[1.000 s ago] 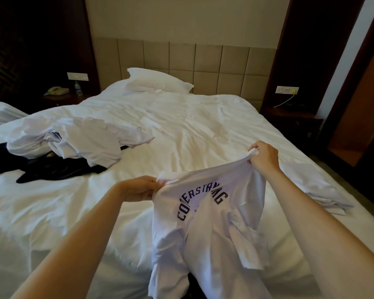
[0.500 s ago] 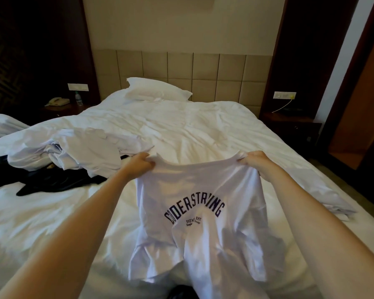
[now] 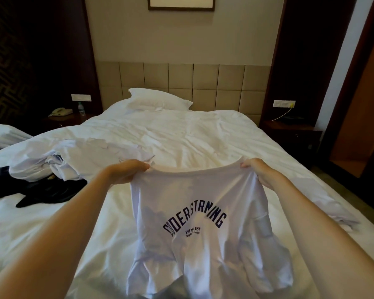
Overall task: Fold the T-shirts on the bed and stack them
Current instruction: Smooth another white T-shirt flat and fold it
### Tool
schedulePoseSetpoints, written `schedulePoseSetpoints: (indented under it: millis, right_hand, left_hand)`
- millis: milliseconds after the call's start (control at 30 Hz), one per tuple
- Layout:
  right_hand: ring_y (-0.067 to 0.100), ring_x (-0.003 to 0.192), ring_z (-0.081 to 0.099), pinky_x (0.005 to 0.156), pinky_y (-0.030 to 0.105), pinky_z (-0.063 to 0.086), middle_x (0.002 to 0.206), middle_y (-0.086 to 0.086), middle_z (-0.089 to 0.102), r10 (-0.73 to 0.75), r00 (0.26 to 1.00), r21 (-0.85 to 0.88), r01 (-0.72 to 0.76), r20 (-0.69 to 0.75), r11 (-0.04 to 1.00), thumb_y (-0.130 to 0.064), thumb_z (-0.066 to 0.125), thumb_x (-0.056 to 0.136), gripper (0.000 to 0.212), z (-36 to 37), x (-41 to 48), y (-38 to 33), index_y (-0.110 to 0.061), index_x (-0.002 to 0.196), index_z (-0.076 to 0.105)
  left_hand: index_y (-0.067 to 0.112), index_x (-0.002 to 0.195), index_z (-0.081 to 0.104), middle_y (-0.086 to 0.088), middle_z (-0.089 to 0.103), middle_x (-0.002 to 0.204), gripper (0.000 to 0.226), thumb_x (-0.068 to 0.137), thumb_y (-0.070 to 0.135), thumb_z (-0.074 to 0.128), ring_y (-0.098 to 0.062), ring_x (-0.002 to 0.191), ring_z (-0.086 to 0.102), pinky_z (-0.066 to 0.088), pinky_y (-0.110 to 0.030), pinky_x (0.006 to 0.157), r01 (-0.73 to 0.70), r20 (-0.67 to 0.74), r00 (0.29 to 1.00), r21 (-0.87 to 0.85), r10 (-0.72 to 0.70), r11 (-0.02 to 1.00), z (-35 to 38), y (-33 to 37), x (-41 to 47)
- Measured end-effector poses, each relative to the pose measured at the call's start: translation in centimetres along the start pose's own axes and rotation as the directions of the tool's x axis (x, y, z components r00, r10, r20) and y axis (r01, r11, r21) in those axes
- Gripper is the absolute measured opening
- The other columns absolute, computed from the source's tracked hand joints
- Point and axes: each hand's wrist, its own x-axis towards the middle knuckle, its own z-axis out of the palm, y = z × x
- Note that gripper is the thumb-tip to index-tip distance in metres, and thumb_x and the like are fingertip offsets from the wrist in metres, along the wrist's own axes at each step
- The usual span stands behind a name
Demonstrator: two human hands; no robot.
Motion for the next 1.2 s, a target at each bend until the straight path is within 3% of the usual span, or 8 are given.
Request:
schedulePoseSetpoints:
  millis: [133, 300, 433, 533, 700, 1000, 1100, 1200]
  right_hand:
    - [0.022, 0.062, 0.045, 0.063, 0.031, 0.036, 0.066, 0.006, 0.048, -0.024, 1.0, 0.098, 0.022, 0.017, 0.995, -0.021, 0.046, 0.063, 0.011, -0.1, -1.1, -0.7, -0.011, 0.059, 0.045]
    - [0.021, 0.068, 0.041, 0.058, 0.027, 0.031, 0.069, 0.004, 0.04, -0.143, 0.979, -0.08, 0.132, -0.147, 0.988, 0.006, 0.044, 0.087, 0.031, -1.5, 0.7, -1.4, -0.01, 0.061, 0.039]
    - [0.024, 0.089, 0.044, 0.064, 0.03, 0.031, 0.095, 0.006, 0.046, -0.313, 0.922, -0.383, 0.211, -0.227, 0.899, -0.009, 0.049, 0.094, 0.005, -1.8, 1.4, -1.7, -0.008, 0.098, 0.049]
    - [0.033, 0.087, 0.05, 0.066, 0.028, 0.03, 0.086, 0.013, 0.049, -0.344, 0.9, -0.626, 0.108, -0.268, 0.772, -0.003, 0.043, 0.094, 0.021, -1.9, 1.5, -0.7, -0.002, 0.074, 0.05]
    - [0.027, 0.079, 0.047, 0.061, 0.027, 0.033, 0.084, 0.011, 0.051, -0.262, 0.86, -0.441, 0.049, -0.438, 0.896, -0.016, 0.042, 0.098, 0.028, -2.4, 1.6, -0.2, -0.006, 0.076, 0.057]
    - [0.027, 0.095, 0.05, 0.078, 0.032, 0.04, 0.1, 0.01, 0.056, -0.212, 0.926, -0.19, 0.157, -0.312, 0.969, -0.01, 0.035, 0.094, 0.027, -1.8, 1.4, -2.0, -0.006, 0.101, 0.061]
    - [0.027, 0.083, 0.047, 0.063, 0.031, 0.039, 0.086, 0.01, 0.051, -0.208, 0.942, -0.372, 0.1, -0.263, 0.923, -0.014, 0.037, 0.096, 0.026, -2.5, 1.7, -1.4, -0.007, 0.078, 0.054]
    - [0.027, 0.072, 0.043, 0.049, 0.026, 0.026, 0.071, 0.008, 0.043, -0.242, 0.9, -0.561, -0.003, -0.362, 0.828, -0.019, 0.046, 0.094, 0.036, -3.0, 1.8, -0.7, -0.011, 0.058, 0.043]
  left_hand:
    - [-0.004, 0.109, 0.062, -0.012, 0.063, 0.095, 0.029, 0.099, 0.017, 0.045, -0.027, 0.094, 0.06, 0.05, -0.026, 0.076, -0.115, -0.25, 0.954, 0.203, 0.165, 0.972, -0.3, 0.1, 0.5]
    - [0.006, 0.093, 0.065, -0.01, 0.06, 0.088, 0.033, 0.1, 0.029, 0.043, -0.022, 0.09, 0.052, 0.045, -0.03, 0.072, -0.281, -0.521, 0.808, 0.068, 0.274, 0.957, 0.2, 1.6, 1.0]
    - [0.0, 0.128, 0.053, -0.017, 0.051, 0.13, 0.049, 0.102, 0.037, 0.033, -0.028, 0.122, 0.046, 0.033, -0.03, 0.093, -0.168, -0.499, 0.822, 0.249, 0.275, 0.954, 1.8, 2.7, 1.5]
    - [0.002, 0.129, 0.051, -0.014, 0.049, 0.131, 0.049, 0.101, 0.04, 0.034, -0.027, 0.119, 0.048, 0.037, -0.033, 0.096, -0.109, -0.396, 0.895, 0.251, 0.204, 0.962, 2.1, 3.1, 1.3]
    - [0.001, 0.113, 0.055, -0.021, 0.058, 0.11, 0.03, 0.084, 0.005, 0.048, -0.028, 0.09, 0.06, 0.055, -0.031, 0.077, -0.017, -0.026, 0.999, 0.082, 0.02, 0.996, 0.9, 2.9, 1.0]
    - [0.011, 0.051, 0.043, -0.005, 0.038, 0.053, 0.044, 0.089, 0.021, 0.062, -0.023, 0.057, 0.038, 0.028, -0.029, 0.051, -0.038, -0.451, 0.826, 0.554, 0.338, 0.832, 0.7, 2.7, 3.0]
    - [0.01, 0.059, 0.051, -0.007, 0.053, 0.058, 0.039, 0.091, 0.032, 0.055, -0.023, 0.06, 0.048, 0.033, -0.029, 0.057, 0.216, -0.472, 0.851, 0.715, 0.23, 0.665, 0.4, 3.5, 2.3]
    - [0.006, 0.061, 0.048, -0.002, 0.049, 0.039, 0.036, 0.094, 0.019, 0.051, -0.013, 0.036, 0.041, 0.032, -0.019, 0.04, 0.329, -0.381, 0.919, 0.603, -0.101, 0.727, 0.5, 4.0, 1.9]
